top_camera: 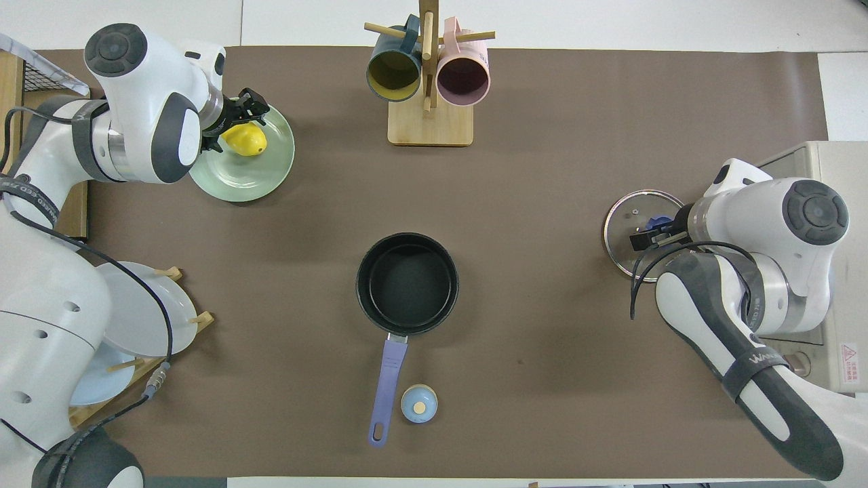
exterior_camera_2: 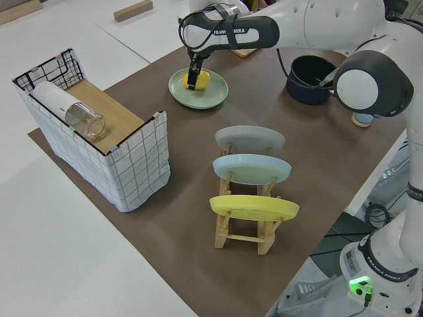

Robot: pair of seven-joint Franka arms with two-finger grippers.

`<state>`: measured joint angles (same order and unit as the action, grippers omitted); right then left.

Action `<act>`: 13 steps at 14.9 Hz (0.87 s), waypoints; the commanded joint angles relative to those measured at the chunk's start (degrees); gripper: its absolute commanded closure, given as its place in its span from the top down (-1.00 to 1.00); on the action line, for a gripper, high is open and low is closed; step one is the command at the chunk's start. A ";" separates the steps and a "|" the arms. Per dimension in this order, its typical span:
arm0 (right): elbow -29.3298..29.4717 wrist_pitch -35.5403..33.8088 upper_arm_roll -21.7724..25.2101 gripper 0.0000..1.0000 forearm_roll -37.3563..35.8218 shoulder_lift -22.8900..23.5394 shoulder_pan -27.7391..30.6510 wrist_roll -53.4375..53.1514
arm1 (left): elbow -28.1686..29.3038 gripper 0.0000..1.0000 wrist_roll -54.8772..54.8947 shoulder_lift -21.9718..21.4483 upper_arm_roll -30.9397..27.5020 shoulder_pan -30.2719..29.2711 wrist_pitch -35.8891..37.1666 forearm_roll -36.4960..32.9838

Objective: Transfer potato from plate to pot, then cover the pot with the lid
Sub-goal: 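Grasp the yellow potato with the left gripper while the right gripper grasps the lid, then carry the potato over the pot with the left gripper while the right gripper rises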

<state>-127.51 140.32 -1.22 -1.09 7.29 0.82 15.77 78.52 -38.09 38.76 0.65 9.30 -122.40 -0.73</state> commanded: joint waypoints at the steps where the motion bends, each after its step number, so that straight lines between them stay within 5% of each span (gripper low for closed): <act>1: -0.37 1.18 -0.18 0.87 0.92 -0.26 0.32 1.81 | 2.08 -0.54 -0.85 -2.46 -0.74 0.54 2.42 -1.46; 2: -0.45 1.10 -0.18 0.87 0.92 -0.26 0.32 1.81 | 2.07 -0.98 -0.85 -2.46 -0.74 0.72 2.43 -1.38; 7: -0.45 0.83 -0.18 0.72 0.92 -0.26 0.50 1.89 | 0.42 -1.00 -0.59 -3.07 -0.39 0.72 5.66 -1.38; 13: -0.28 -0.22 -0.18 0.07 0.92 -0.43 0.41 2.25 | 0.14 -1.00 -0.05 -19.05 4.17 2.29 17.52 3.80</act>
<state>-127.50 140.43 -1.20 -1.10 7.27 0.86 15.86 75.56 -37.96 26.84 3.97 9.88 -110.11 1.47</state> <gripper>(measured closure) 0.300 0.388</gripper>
